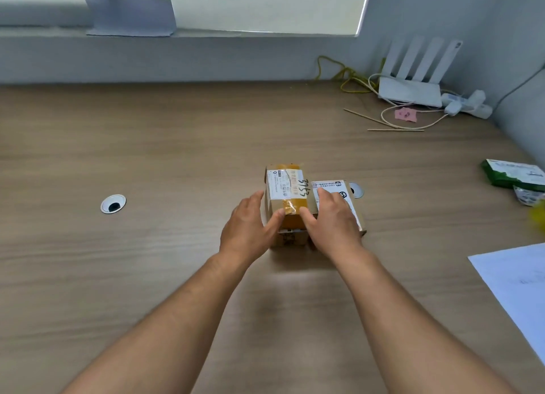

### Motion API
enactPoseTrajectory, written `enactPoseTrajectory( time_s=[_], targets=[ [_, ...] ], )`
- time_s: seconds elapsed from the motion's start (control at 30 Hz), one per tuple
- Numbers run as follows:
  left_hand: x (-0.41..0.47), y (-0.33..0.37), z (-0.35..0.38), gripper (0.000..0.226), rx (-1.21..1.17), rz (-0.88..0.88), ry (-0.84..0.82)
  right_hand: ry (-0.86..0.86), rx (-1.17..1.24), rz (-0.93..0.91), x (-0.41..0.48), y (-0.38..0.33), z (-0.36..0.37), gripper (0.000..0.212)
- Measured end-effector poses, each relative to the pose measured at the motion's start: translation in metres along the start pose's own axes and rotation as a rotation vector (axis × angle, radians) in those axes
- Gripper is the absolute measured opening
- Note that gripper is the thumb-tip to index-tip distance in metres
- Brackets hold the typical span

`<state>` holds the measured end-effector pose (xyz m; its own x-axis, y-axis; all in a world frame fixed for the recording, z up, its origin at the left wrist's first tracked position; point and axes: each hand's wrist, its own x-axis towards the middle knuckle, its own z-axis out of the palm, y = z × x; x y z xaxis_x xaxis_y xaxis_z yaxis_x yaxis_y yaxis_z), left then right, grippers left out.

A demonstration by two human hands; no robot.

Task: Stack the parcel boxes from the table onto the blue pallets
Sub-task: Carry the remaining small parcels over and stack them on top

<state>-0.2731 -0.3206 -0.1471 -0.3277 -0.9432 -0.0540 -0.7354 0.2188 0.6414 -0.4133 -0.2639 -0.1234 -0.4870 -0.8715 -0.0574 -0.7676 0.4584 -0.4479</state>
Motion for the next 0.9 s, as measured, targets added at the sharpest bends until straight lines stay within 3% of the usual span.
enactPoseTrajectory(
  time_s=[0.37,0.9],
  targets=[
    [0.014,0.001,0.018,0.051,-0.32,-0.076,-0.048,-0.133,0.19,0.068,0.031,0.01,0.02,0.04],
    [-0.078,0.018,-0.017,0.057,-0.41,-0.031,0.058,-0.196,0.864,0.026,-0.058,0.021,-0.008,0.056]
  ],
)
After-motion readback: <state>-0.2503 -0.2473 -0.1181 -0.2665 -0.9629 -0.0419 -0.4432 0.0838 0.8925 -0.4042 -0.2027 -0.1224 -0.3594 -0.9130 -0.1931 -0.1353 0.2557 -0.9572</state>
